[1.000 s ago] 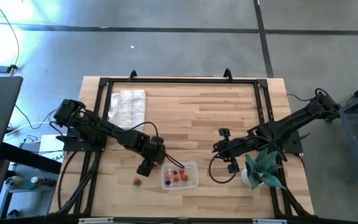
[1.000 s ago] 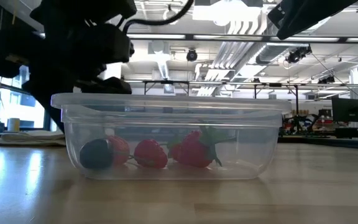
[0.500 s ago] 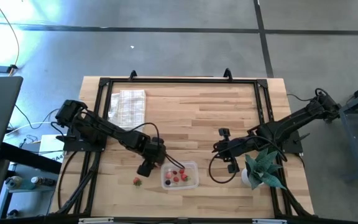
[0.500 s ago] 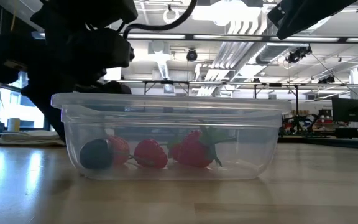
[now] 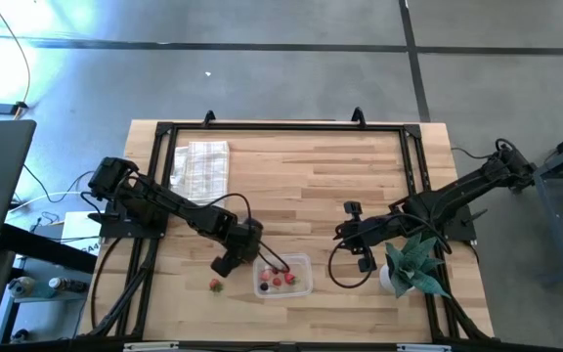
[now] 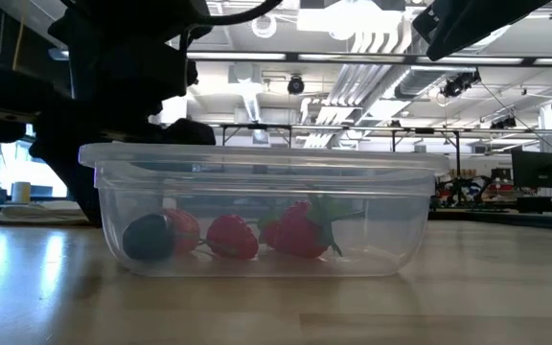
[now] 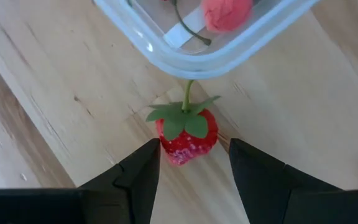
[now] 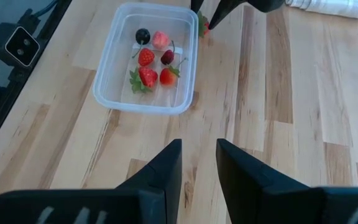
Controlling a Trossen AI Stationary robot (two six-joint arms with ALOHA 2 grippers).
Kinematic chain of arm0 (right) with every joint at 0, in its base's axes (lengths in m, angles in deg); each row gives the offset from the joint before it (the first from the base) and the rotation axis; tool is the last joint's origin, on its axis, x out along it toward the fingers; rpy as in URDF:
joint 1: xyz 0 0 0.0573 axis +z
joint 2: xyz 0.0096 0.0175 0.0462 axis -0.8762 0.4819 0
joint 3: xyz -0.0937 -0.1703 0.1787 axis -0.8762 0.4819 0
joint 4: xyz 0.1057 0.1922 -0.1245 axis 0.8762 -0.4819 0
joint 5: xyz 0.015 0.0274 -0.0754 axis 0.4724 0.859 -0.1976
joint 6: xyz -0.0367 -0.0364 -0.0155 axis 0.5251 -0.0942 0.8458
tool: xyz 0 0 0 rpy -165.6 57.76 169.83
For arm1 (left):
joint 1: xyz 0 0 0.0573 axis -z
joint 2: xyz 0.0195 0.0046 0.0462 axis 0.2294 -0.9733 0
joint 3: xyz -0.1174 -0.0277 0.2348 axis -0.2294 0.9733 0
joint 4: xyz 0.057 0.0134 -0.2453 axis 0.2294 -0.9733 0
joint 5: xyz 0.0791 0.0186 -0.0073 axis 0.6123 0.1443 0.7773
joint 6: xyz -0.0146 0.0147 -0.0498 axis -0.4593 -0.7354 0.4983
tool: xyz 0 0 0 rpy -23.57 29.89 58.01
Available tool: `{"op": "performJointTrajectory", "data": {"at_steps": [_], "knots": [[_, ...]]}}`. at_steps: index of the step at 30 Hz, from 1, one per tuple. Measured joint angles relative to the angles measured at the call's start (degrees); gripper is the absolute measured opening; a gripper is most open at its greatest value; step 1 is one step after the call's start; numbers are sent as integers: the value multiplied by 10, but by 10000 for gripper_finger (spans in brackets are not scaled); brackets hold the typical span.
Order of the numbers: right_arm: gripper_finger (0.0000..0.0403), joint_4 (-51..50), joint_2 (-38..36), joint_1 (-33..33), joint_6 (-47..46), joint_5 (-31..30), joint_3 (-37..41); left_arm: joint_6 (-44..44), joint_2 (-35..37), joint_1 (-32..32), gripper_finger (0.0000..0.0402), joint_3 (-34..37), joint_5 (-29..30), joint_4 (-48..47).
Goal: Pick and placing Produce into tupperware
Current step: Put the red strawberry into the transparent bin
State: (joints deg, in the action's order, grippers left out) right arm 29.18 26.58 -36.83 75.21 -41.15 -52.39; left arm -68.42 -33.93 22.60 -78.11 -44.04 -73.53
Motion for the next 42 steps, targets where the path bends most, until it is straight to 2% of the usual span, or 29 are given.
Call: {"op": "performJointTrajectory", "data": {"at_steps": [21,30,42], "knots": [[90,0,0,0,0,0,0,-273,-20,0,182,0,-12,16],[90,-1,0,0,0,0,0,-301,-28,0,182,-5,-19,24],[90,0,0,0,0,0,0,-260,-29,0,182,-26,-42,18]]}}
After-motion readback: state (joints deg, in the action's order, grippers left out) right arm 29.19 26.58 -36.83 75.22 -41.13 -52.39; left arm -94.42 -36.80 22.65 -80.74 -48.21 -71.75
